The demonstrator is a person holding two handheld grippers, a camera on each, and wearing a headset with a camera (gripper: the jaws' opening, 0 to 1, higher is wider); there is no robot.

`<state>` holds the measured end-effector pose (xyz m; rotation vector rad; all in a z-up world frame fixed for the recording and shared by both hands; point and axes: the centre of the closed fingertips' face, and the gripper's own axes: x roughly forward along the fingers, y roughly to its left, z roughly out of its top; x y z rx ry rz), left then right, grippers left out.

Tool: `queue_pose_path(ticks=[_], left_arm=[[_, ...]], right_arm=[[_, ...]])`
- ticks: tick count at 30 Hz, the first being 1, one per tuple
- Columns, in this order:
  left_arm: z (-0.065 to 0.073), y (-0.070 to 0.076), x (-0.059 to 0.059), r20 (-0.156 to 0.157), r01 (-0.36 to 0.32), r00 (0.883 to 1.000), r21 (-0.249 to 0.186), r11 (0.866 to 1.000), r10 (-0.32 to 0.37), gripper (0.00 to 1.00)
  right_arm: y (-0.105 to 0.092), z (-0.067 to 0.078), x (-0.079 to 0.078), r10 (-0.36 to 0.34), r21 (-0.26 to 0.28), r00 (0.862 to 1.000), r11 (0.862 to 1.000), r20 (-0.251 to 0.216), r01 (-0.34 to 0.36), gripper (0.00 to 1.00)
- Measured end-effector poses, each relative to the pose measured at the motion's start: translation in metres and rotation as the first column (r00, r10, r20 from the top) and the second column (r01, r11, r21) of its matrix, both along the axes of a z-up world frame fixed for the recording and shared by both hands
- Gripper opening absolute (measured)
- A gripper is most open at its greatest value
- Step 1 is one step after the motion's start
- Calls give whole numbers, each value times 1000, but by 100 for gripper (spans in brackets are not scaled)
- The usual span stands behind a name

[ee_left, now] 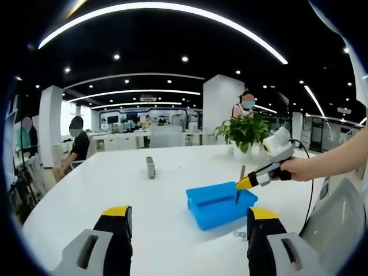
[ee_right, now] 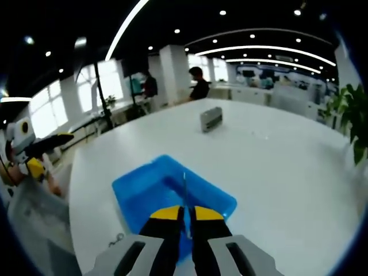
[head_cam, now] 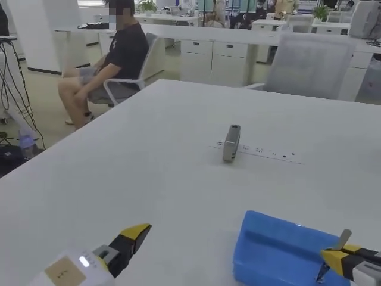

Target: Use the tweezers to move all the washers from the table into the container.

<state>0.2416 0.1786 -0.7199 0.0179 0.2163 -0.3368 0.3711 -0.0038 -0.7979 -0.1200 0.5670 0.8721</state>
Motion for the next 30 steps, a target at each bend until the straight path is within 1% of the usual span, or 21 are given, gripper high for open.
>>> queue_pose_path(ticks=[1, 3, 5, 8, 11, 13, 15, 16, 19, 20, 21, 23, 24, 25, 27, 30], left_arm=[[1, 0, 0, 4, -2, 1000, -5, 1000, 2, 85], [0, 0, 0, -1, -4, 1000, -1, 1000, 4, 84], [-1, 1, 0, -1, -5, 1000, 5, 1000, 5, 84], [0, 1, 0, 0, -7, 1000, 1, 1000, 7, 84], [-1, 2, 0, -4, -14, 1000, 3, 1000, 14, 83], [-1, 2, 0, -3, -12, 1000, -2, 1000, 12, 82], [-1, 2, 0, -3, -13, 1000, 2, 1000, 13, 82], [-1, 2, 0, -5, -13, 1000, 3, 1000, 13, 82], [-2, 2, 0, -9, -13, 1000, 5, 1000, 13, 82], [-2, 2, -1, -9, -12, 1000, 5, 1000, 12, 82], [-2, 2, -1, -11, -11, 1000, 6, 1000, 11, 81], [-3, 2, -1, -14, -11, 1000, 10, 1000, 11, 81], [-3, 2, -1, -15, -11, 1000, 11, 1000, 11, 81], [-3, 2, -1, -16, -10, 1000, 12, 1000, 11, 80], [-4, 1, -1, -18, -7, 1000, 12, 1000, 7, 80], [-4, 2, -1, -20, -7, 1000, 15, 1000, 8, 80]], right_arm=[[0, 2, 0, -1, 4, 1000, 1000, 5, 1, 3], [1, 9, -3, -7, 10, 1000, 1000, 19, 7, 3], [4, 22, -7, -6, 37, 999, 999, 32, 5, 3], [10, 39, -17, 3, 71, 999, 997, 51, -7, 3], [15, 52, -28, 23, 86, 998, 996, 65, -29, 3], [19, 61, -38, 33, 119, 998, 992, 59, -40, 3], [23, 65, -46, 41, 146, 998, 988, 55, -49, 3], [26, 65, -54, 54, 156, 998, 986, 42, -59, 3], [32, 59, -72, 85, 164, 996, 983, 12, -86, 3], [35, 55, -81, 101, 174, 995, 980, -13, -98, 3], [36, 52, -86, 110, 178, 994, 978, -20, -104, 3], [37, 40, -94, 119, 165, 992, 980, -41, -111, 3], [37, 31, -98, 121, 153, 991, 982, -56, -112, 3], [37, 26, -99, 121, 142, 991, 984, -59, -112, 3], [35, 12, -102, 126, 119, 989, 986, -81, -115, 3], [33, -1, -103, 122, 109, 988, 988, -99, -111, 3]])
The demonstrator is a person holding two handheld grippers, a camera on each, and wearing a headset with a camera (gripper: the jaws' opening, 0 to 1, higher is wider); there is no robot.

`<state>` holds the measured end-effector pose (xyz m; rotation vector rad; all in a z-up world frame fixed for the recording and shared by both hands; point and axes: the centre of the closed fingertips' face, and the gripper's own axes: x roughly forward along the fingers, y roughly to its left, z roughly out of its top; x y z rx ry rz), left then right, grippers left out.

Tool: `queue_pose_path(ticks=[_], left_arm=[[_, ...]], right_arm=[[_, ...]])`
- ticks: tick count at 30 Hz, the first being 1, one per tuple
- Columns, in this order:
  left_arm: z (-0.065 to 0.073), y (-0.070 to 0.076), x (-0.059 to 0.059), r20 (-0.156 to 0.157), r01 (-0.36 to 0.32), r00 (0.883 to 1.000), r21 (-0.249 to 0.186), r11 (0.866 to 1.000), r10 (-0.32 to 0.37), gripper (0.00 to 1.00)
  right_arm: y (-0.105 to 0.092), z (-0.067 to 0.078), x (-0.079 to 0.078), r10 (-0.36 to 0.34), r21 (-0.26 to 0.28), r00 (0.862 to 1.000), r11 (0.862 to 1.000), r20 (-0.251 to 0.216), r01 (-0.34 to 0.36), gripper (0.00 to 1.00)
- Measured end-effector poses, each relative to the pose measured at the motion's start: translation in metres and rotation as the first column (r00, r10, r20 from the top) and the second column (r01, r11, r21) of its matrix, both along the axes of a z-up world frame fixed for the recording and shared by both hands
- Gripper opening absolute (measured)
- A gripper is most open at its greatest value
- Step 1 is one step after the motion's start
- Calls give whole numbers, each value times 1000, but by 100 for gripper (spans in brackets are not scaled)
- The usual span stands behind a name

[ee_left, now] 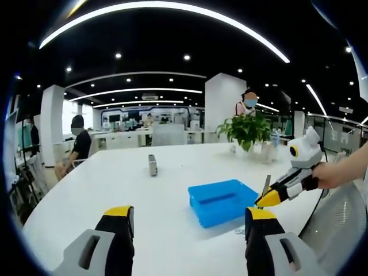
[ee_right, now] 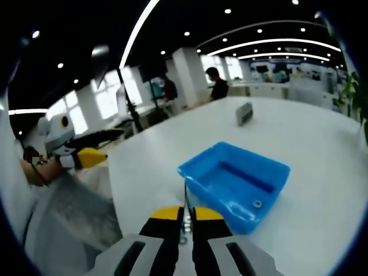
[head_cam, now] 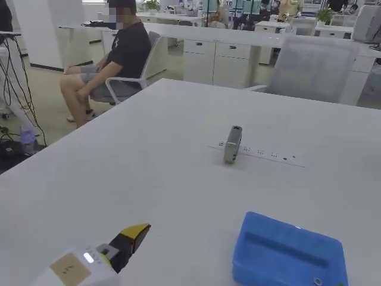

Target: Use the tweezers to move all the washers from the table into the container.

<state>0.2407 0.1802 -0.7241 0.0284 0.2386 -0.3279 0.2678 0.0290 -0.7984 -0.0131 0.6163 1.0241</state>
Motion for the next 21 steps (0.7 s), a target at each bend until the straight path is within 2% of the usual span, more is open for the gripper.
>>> queue_pose_path(ticks=[4, 7, 11, 12, 15, 18, 19, 21], left_arm=[[-1, 0, 0, -5, -1, 1000, 3, 1000, 1, 79], [-2, 1, 0, -6, -2, 1000, 4, 1000, 2, 79], [-3, 0, 0, -10, 1, 1000, 6, 1000, -1, 78], [-3, 0, 0, -12, 2, 1000, 5, 1000, -2, 78], [-1, -1, 0, -5, 7, 1000, -3, 1000, -7, 78], [-2, 0, -1, -11, 6, 1000, 0, 1000, -6, 78], [-3, -1, 0, -13, 6, 1000, 1, 1000, -6, 78], [-2, -1, 0, -10, 9, 1000, 1, 1000, -9, 78]], right_arm=[[-1, -6, -1, 7, -15, 1000, 1000, 1, -6, 3], [0, -6, -1, 9, -5, 1000, 1000, 2, -9, 3], [2, -10, -4, 37, -36, 999, 999, 24, -36, 3], [4, -8, -4, 39, -28, 998, 999, 39, -38, 4], [4, -10, -8, 56, -41, 998, 998, 31, -55, 4], [4, -10, -9, 84, -70, 994, 994, 67, -79, 4], [2, -11, -9, 110, -117, 988, 988, 106, -98, 3], [4, -11, -12, 149, -154, 980, 980, 134, -128, 3]])
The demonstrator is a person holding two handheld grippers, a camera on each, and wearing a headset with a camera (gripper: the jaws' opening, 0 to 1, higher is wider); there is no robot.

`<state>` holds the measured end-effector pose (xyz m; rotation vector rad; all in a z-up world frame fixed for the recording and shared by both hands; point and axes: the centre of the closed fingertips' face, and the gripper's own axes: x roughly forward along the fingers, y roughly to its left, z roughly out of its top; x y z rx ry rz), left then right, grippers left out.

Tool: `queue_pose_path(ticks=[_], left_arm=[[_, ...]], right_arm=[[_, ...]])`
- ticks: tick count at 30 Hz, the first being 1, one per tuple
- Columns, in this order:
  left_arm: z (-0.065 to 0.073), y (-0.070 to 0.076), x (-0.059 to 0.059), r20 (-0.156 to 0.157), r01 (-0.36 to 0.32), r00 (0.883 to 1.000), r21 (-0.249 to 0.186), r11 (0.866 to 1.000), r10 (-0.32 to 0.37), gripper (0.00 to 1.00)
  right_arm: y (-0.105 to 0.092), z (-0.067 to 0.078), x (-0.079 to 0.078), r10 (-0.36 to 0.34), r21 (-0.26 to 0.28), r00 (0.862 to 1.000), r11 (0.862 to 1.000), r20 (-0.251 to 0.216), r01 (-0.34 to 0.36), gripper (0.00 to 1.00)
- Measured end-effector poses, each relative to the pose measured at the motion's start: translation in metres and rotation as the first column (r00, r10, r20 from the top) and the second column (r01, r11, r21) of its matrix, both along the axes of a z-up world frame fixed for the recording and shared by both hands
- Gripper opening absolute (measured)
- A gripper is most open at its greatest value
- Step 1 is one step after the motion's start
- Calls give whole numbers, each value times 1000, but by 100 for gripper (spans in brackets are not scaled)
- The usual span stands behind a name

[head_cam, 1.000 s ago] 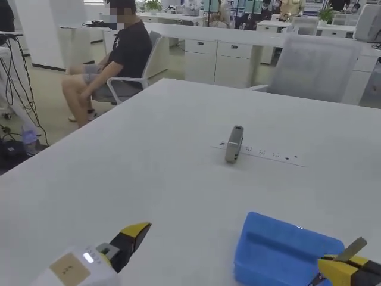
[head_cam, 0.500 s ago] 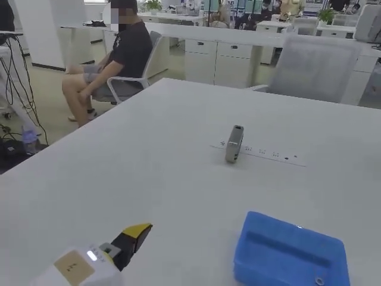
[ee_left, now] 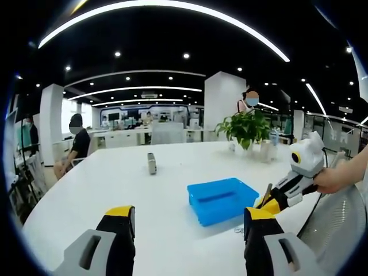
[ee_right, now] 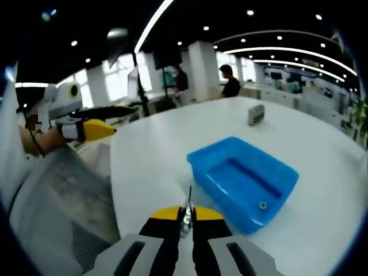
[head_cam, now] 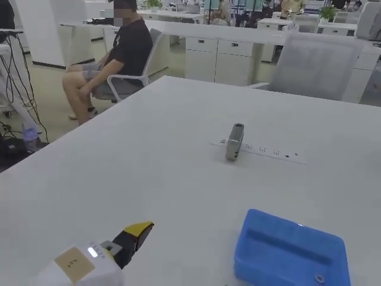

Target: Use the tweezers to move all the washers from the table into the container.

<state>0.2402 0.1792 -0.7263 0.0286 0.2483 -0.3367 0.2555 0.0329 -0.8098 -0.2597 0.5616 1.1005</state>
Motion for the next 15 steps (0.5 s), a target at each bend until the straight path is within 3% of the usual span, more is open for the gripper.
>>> queue_pose_path(ticks=[5, 7, 13, 15], left_arm=[[-1, 0, 0, -5, 1, 1000, 3, 1000, -1, 77], [-1, 0, 0, -7, 1, 1000, 6, 1000, -1, 77], [-1, 1, 0, -3, -3, 1000, 2, 1000, 3, 77], [-1, 2, 0, -2, -5, 1000, 3, 1000, 5, 77]], right_arm=[[7, -1, -7, 65, -42, 996, 997, 56, -62, 3], [7, -1, -6, 61, -66, 995, 996, 74, -56, 2], [4, 3, -1, -5, -34, 999, 999, 49, 7, 2], [3, 12, 3, -35, 10, 999, 999, 38, 35, 2]])
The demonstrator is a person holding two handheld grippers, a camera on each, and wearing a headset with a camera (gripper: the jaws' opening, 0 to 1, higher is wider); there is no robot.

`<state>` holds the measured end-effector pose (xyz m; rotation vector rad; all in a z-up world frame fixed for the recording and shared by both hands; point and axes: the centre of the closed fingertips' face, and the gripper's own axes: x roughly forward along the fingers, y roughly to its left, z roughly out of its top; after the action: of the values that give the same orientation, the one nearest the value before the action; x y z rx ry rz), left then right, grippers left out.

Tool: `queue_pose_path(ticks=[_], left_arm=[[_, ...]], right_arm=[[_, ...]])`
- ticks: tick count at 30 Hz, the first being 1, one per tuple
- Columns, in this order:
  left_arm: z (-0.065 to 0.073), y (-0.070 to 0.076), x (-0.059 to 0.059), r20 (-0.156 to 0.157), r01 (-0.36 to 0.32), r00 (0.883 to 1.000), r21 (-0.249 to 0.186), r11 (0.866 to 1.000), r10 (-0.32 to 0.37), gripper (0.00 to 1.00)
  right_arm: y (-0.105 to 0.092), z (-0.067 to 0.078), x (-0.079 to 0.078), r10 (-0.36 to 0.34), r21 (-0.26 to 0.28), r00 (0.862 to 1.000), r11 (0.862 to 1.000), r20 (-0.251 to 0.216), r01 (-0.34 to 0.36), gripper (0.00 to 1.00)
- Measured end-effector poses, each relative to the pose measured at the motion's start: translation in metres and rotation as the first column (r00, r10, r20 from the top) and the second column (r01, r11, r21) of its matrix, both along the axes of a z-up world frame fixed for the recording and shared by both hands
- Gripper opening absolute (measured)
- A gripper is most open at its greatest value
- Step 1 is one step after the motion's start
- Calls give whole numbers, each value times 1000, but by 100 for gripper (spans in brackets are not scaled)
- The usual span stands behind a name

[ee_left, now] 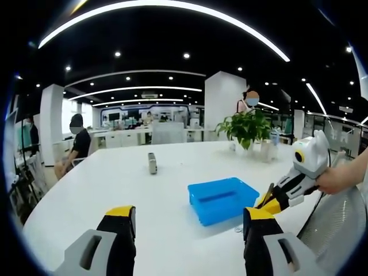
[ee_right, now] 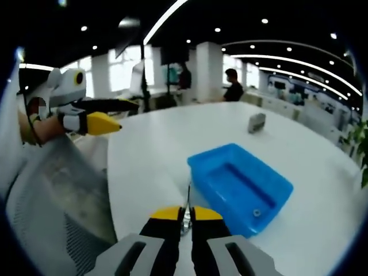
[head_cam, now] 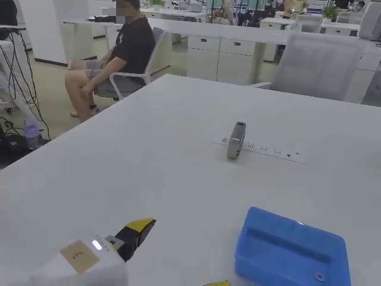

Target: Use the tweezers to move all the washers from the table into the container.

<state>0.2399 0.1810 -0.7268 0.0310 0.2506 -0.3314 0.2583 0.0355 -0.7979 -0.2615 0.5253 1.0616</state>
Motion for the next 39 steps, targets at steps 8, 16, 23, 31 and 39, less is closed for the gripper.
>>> queue_pose_path(ticks=[8, 16, 23, 31, 39], left_arm=[[1, 0, 0, 3, -1, 1000, -2, 1000, 1, 77], [0, 0, 0, -1, 1, 1000, 3, 1000, -1, 76], [1, -1, 0, 4, 6, 1000, -2, 1000, -6, 76], [1, -1, 0, 3, 12, 1000, -2, 1000, -12, 75], [0, -1, 0, 3, 10, 1000, -4, 1000, -10, 75]], right_arm=[[-4, 36, 19, -40, 75, 999, 996, 16, 39, 2], [-5, 59, 38, -69, 129, 997, 990, 35, 64, 2], [-11, 70, 66, -148, 178, 989, 974, 18, 143, 2], [-17, 56, 96, -222, 159, 974, 961, -43, 226, 2], [-19, 26, 107, -246, 91, 965, 963, -96, 254, 2]])
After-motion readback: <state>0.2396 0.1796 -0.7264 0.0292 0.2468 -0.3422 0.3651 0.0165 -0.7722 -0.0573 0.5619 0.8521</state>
